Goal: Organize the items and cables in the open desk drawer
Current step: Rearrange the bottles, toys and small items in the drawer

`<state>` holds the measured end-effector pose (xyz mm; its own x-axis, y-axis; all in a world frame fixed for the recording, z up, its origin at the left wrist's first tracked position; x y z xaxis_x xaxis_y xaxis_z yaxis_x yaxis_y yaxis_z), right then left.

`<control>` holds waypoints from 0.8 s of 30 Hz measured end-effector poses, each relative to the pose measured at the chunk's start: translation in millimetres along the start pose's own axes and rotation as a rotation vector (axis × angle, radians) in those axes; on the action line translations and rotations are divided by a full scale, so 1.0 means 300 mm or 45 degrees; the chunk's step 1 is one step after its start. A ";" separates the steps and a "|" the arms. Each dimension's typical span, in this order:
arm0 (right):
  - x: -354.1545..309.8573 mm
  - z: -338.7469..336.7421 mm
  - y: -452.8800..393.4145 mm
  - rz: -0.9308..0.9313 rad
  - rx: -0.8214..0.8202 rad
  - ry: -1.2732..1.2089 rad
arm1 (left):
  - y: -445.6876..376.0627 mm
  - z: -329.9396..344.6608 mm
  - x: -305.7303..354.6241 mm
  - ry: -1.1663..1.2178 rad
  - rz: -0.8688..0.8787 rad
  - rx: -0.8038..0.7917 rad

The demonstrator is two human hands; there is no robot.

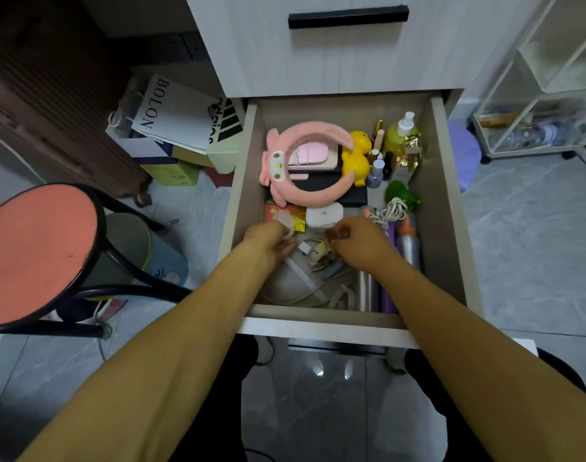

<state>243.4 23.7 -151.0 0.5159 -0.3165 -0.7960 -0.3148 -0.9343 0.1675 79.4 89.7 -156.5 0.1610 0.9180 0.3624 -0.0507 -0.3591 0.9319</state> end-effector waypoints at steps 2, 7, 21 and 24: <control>-0.006 0.006 -0.007 -0.031 -0.024 0.023 | -0.004 0.016 -0.007 0.109 -0.027 -0.012; -0.011 0.027 -0.008 -0.052 -0.081 0.094 | -0.046 0.029 -0.015 0.432 -0.061 0.007; 0.033 0.023 -0.017 0.023 -0.037 -0.062 | -0.004 -0.033 0.013 -0.183 0.186 0.297; 0.031 0.028 -0.017 0.020 -0.041 -0.078 | 0.066 0.050 0.121 -1.061 0.751 0.451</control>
<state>243.1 26.9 -164.3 0.4612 -0.3217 -0.8269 -0.2964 -0.9343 0.1982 99.0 113.3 -125.1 0.8311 0.2293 0.5067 -0.0734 -0.8579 0.5086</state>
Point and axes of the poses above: each hand's wrist, its own y-axis away from the middle knuckle, its own z-axis out of the palm, x = y × z, the point moved 10 cm from there along -y, towards the middle knuckle, and after that the axes turned 15 degrees about -z, right-handed, at the moved point
